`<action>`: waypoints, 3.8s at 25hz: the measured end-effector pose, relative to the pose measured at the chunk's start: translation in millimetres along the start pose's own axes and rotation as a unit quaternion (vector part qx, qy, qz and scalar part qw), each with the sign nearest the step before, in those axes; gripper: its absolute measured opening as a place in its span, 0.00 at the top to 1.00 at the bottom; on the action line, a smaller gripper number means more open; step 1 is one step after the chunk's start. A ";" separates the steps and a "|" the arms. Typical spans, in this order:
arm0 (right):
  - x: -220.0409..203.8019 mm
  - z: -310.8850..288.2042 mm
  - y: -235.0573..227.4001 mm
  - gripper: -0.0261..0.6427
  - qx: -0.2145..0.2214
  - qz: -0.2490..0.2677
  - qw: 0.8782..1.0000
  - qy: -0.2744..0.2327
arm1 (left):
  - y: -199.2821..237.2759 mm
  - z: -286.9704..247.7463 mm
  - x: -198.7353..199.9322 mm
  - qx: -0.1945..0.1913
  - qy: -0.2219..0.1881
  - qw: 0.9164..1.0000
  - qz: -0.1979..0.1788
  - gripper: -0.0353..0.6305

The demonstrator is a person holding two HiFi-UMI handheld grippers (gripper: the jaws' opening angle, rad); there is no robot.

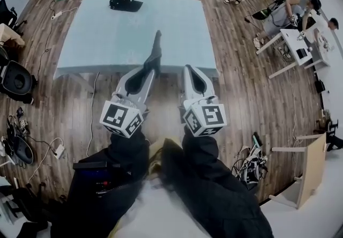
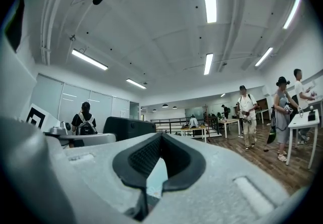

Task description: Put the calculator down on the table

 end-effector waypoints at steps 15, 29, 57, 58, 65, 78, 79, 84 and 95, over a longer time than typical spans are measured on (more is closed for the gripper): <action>-0.5 -103.7 -66.7 0.96 0.039 -0.014 0.999 -0.018 | 56.7 -93.4 -6.0 0.028 -0.004 0.999 -0.029 0.88; 3.1 -247.2 -185.0 0.96 0.062 -0.040 0.997 -0.005 | 126.6 -253.7 -23.5 0.050 0.021 0.998 -0.035 0.88; -127.4 -384.7 -195.8 0.96 0.024 -0.088 0.979 0.183 | 290.1 -290.3 -145.5 0.082 0.240 0.966 -0.052 0.88; -133.4 -386.8 -195.7 0.96 0.023 -0.090 0.977 0.191 | 295.1 -288.8 -153.2 0.084 0.254 0.962 -0.060 0.88; -176.4 -400.9 -193.5 0.96 0.026 -0.108 0.963 0.248 | 320.7 -275.7 -200.2 0.092 0.335 0.933 -0.095 0.88; -224.3 -419.5 -191.9 0.96 0.039 -0.117 0.944 0.306 | 349.0 -253.6 -288.2 0.069 0.484 0.851 -0.193 0.88; -227.4 -420.6 -192.6 0.96 0.039 -0.118 0.943 0.310 | 350.4 -253.6 -293.1 0.066 0.492 0.844 -0.201 0.88; -241.7 -425.8 -192.5 0.96 0.038 -0.122 0.936 0.328 | 358.7 -250.4 -314.9 0.054 0.525 0.820 -0.223 0.88; -252.1 -431.0 -197.6 0.96 0.033 -0.133 0.930 0.340 | 346.1 -244.7 -355.3 -0.009 0.564 0.804 -0.187 0.84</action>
Point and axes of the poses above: the fingertips, and each gripper's own axes: z backward along the fingers, y to its left, x out of its top, the point moved 7 cm from there along z, backward along the fingers, and after that the axes turned 2 degrees about -z, right-handed, at the moved point
